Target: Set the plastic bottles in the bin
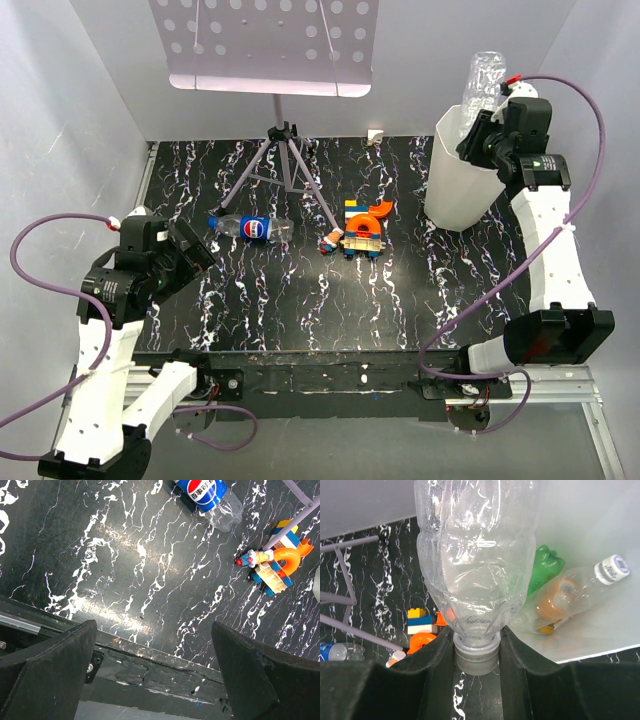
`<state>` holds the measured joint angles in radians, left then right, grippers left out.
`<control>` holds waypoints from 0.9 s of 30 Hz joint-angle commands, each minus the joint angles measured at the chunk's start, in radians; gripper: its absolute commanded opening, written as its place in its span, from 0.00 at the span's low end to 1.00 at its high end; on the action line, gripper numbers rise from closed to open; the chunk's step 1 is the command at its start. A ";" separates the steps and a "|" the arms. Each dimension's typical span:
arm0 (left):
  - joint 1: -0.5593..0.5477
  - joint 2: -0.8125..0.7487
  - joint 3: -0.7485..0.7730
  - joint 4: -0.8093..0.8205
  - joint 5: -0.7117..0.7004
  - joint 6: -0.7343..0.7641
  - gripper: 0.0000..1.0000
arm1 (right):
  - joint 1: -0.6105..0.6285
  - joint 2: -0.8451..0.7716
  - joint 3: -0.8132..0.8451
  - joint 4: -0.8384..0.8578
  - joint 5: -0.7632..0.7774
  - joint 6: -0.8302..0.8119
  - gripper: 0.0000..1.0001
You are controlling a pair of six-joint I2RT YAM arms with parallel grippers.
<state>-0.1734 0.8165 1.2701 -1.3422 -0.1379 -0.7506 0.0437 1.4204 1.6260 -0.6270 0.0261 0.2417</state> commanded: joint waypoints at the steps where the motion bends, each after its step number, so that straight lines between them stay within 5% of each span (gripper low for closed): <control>1: -0.001 -0.010 0.000 -0.029 0.004 0.025 0.99 | -0.033 0.008 0.080 0.076 -0.009 0.015 0.02; 5: -0.001 -0.013 -0.003 -0.029 0.006 0.031 0.99 | -0.073 0.046 0.116 0.066 -0.009 0.021 0.14; 9: -0.001 -0.017 -0.009 -0.029 0.006 0.036 0.99 | -0.085 0.129 0.205 0.001 0.006 0.005 0.59; 12: 0.000 -0.022 -0.011 -0.026 0.000 0.039 0.99 | -0.091 0.166 0.280 -0.053 0.024 -0.004 0.78; 21: -0.001 -0.010 -0.037 0.005 0.009 0.043 0.99 | -0.071 -0.039 0.160 -0.001 -0.020 0.036 0.85; 27: -0.001 0.042 -0.064 0.031 -0.008 0.095 0.99 | 0.213 -0.268 -0.112 0.154 0.044 -0.028 0.85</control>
<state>-0.1734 0.8185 1.2243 -1.3312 -0.1383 -0.7036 0.0761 1.2648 1.6131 -0.6037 0.0422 0.2565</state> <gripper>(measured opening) 0.992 0.850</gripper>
